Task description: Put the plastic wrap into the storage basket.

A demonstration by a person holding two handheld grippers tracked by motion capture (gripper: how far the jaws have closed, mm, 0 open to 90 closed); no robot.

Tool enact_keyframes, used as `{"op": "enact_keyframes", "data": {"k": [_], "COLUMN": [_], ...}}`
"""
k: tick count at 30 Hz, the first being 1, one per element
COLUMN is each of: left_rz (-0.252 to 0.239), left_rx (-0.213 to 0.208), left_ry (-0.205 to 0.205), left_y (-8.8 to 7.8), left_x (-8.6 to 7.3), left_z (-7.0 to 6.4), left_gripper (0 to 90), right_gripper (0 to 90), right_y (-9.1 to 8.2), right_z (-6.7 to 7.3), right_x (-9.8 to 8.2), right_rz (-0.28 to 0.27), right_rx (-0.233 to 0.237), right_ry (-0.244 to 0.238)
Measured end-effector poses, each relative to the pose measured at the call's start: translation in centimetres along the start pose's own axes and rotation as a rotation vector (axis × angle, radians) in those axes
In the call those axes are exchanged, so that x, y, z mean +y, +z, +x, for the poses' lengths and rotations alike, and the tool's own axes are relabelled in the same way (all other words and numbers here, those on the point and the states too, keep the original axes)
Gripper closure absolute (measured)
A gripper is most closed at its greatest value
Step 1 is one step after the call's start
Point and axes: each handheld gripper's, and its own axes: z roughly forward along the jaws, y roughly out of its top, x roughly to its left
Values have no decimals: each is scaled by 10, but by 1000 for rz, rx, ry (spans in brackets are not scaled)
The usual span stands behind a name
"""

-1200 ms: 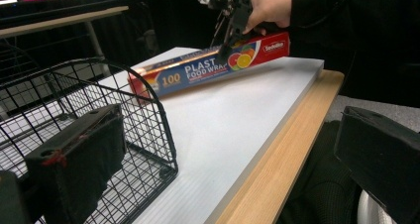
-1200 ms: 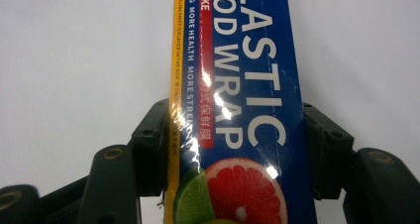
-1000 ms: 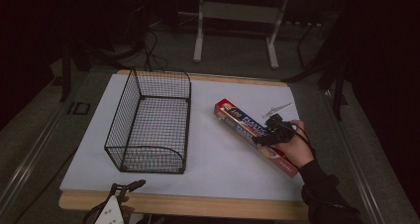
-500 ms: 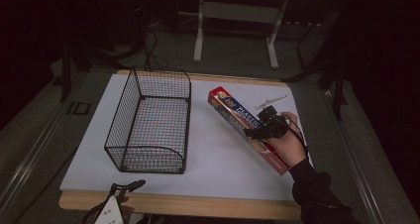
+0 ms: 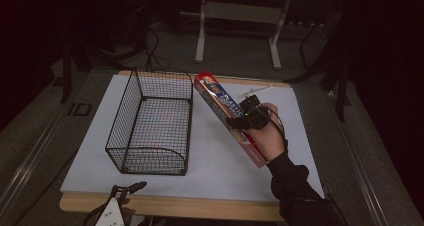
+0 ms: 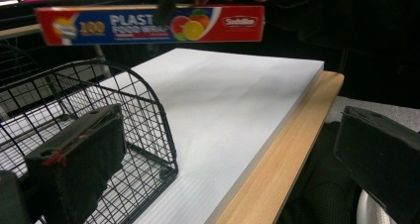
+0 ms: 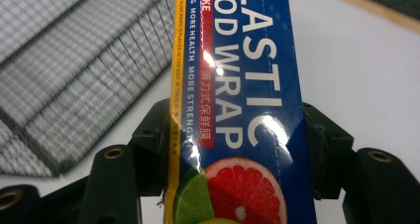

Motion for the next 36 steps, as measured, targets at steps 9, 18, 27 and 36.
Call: {"op": "enact_keyframes", "data": {"k": [9,18,27,36], "left_rz": [0,-4,-3,-4], "left_rx": [2,1,0,-4], "left_ry": [4,1,3,4], "left_y": [0,-1,-1,-2], "left_x": [0,1,0,0], "left_z": [0,0,1,1], "left_gripper": [1,1,1,1], "right_gripper": [398,399,398,398], "right_y": [5,13,22,38], "right_z": [37,69,102,140], "right_x": [44,79,106,123], "right_rz": [-61,-118,-195,-279], "right_rx": [1,-2,29,29], "right_ry": [5,29,91,126]}}
